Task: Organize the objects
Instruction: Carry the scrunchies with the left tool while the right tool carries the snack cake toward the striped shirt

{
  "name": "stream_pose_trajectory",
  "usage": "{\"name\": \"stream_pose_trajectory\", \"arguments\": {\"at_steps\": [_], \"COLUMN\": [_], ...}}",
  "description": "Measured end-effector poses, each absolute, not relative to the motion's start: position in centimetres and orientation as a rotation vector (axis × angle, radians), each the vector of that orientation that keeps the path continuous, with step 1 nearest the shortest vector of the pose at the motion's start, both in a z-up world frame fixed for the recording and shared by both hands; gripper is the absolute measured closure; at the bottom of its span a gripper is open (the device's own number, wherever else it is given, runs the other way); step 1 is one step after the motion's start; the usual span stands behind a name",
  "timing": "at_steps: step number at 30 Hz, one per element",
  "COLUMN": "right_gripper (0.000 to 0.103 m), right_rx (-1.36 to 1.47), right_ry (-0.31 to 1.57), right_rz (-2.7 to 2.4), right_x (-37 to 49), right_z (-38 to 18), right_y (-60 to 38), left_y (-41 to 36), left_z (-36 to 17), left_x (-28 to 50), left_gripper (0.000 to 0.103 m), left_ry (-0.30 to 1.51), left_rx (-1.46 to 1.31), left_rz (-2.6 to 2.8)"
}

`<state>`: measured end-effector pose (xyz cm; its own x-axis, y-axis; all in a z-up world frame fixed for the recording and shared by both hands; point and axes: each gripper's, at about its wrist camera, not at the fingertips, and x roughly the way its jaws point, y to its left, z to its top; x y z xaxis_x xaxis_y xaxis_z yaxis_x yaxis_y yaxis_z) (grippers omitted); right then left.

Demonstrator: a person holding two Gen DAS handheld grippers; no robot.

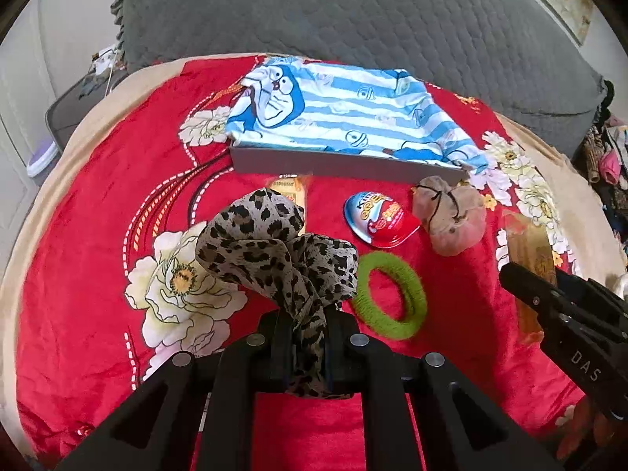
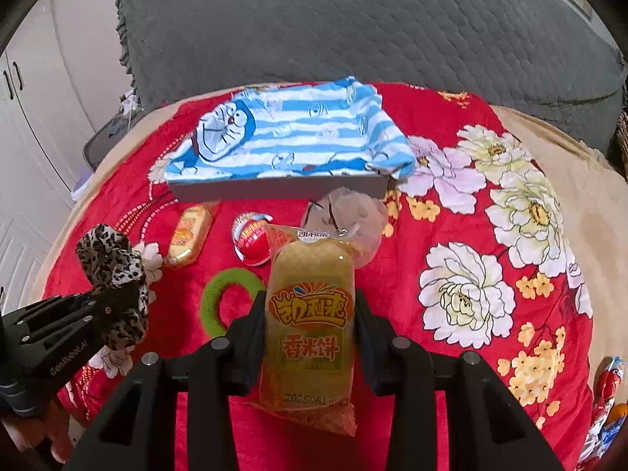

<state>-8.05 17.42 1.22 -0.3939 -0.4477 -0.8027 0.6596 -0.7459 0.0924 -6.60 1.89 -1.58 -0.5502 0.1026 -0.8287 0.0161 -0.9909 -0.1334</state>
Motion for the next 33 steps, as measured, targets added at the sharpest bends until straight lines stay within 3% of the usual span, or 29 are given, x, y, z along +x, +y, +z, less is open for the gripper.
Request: {"name": "stream_pose_trajectory", "arguments": {"at_steps": [33], "right_gripper": [0.062], "right_rx": [0.951], "right_ry": [0.222], "right_rz": [-2.225], "right_x": [-9.4], "right_z": [7.3], "right_y": [16.8], "left_y": [4.3], "left_z": [6.0], "left_x": [-10.7], "left_gripper": [0.092], "left_ry": [-0.183], "left_rx": [-1.303], "left_rz": [2.808]}}
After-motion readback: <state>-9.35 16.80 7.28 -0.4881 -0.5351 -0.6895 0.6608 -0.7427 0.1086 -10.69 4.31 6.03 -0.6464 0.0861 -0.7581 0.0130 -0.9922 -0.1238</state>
